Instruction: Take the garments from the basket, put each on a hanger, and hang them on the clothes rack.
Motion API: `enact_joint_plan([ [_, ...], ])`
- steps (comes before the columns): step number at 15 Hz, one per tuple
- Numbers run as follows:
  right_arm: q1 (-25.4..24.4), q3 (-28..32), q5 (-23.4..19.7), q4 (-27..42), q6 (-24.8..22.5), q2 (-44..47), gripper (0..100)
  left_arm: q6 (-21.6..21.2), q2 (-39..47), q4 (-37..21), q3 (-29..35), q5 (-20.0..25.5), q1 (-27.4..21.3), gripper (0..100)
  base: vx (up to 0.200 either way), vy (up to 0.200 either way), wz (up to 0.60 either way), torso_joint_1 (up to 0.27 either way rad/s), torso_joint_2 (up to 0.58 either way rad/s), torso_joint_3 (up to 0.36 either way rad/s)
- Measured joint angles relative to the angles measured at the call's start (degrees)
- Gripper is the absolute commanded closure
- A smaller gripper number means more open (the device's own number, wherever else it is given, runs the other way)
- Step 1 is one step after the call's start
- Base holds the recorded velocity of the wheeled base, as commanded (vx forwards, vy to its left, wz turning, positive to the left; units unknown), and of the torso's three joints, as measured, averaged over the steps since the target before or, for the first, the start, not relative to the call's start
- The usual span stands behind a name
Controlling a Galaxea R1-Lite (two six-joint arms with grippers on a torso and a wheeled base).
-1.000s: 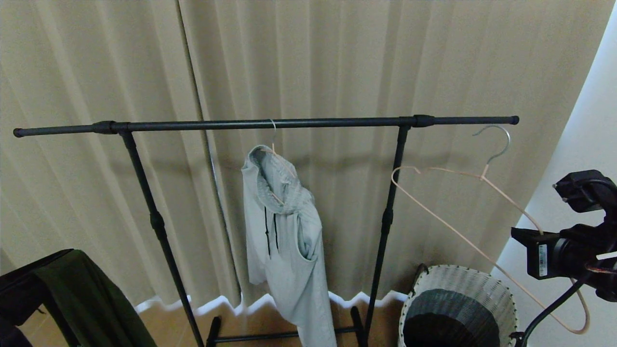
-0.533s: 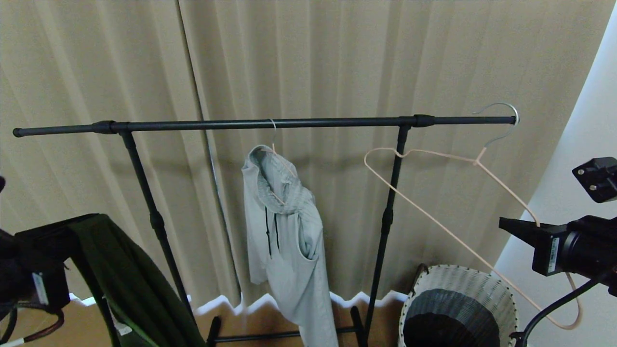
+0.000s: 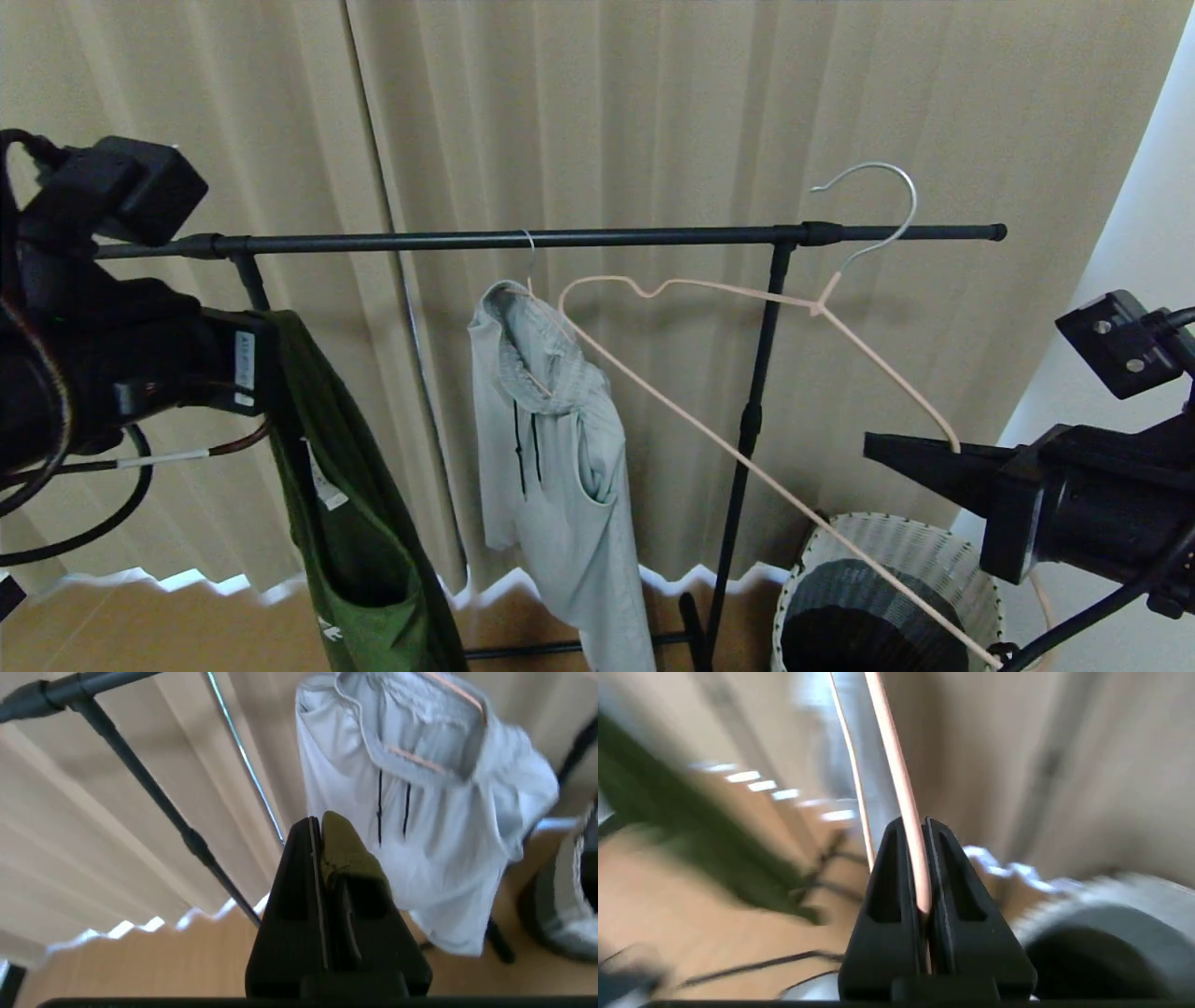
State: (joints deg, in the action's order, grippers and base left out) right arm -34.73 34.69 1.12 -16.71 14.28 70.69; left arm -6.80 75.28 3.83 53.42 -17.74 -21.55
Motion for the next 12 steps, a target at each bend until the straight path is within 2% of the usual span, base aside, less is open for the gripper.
enact_joint_plan([
  [2, -3.91, 0.66, 0.0, -0.01, 1.0, 0.37, 100, 2.86, 3.8, 0.0, 3.08, -3.11, -1.45, 100, 0.0, 0.0, 0.0, 0.0, 0.0, 0.0],
  [4, -9.39, 1.08, 0.0, 0.13, 2.94, 0.59, 100, 6.07, 7.96, 0.22, 6.75, -8.7, -3.78, 100, 0.0, 0.0, 0.0, 0.0, 0.0, 0.0],
  [5, -11.43, 1.18, 0.0, 0.22, 3.46, 0.66, 100, 6.49, 9.2, 0.27, 7.83, -9.63, -4.44, 100, 0.0, 0.0, 0.0, 0.0, 0.0, 0.0],
  [8, -15.82, 1.71, 0.0, -0.06, 3.9, 1.52, 100, 6.91, 12.07, 0.41, 10.45, -10.53, -5.38, 100, 0.0, 0.0, 0.0, 0.0, 0.0, 0.0],
  [12, -17.23, 3.4, 0.07, -0.17, 3.97, 3.61, 100, 7.29, 12.92, 0.52, 10.72, -10.56, -5.51, 100, 0.0, 0.0, 0.0, 0.0, 0.0, 0.0],
])
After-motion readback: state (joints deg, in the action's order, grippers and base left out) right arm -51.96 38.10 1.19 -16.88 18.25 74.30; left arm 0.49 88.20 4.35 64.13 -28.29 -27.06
